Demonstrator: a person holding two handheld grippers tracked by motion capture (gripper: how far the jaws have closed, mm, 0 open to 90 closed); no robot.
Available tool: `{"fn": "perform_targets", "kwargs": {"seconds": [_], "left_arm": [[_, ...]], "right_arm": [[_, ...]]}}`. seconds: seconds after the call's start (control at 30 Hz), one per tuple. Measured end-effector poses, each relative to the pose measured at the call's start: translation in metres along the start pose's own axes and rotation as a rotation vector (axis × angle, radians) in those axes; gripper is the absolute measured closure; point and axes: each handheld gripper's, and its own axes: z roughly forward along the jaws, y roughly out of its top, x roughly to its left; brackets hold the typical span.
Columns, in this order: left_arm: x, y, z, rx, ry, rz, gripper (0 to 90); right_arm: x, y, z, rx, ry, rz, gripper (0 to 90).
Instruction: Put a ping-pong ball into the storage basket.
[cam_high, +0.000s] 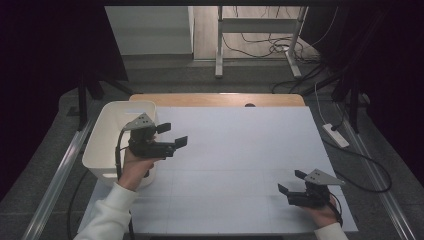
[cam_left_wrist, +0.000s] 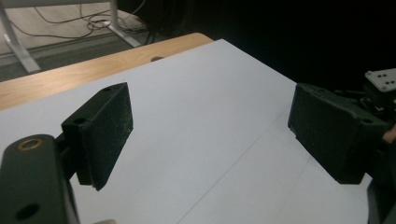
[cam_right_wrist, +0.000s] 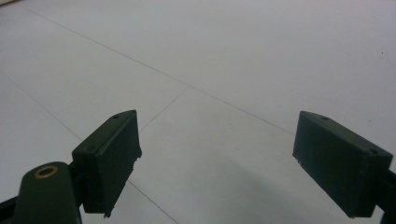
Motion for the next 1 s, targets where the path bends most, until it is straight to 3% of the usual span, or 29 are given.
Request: {"fn": "perform_targets", "kwargs": {"seconds": [0.3,0.5,0.73,1.0], "left_arm": [[-0.020,-0.008,0.017,0.026,-0.044,0.032,14.5],[-0.030,-0.020,0.025,0.015,-0.097,0.012,15.7],[-0.040,-0.037,0.032,0.037,-0.086,0.049,15.9],[-0.045,-0.071,0.031,0.057,-0.067,0.074,16.4]], "right_arm": [[0.003,0.002,0.000,-0.001,0.004,-0.012,14.8],[0.002,0.001,-0.001,-0.003,0.003,-0.010,14.8],[0.002,0.001,-0.002,-0.002,0.001,-0.015,14.8],[0.003,0.000,-0.002,-0.002,0.002,-0.013,14.8]]}}
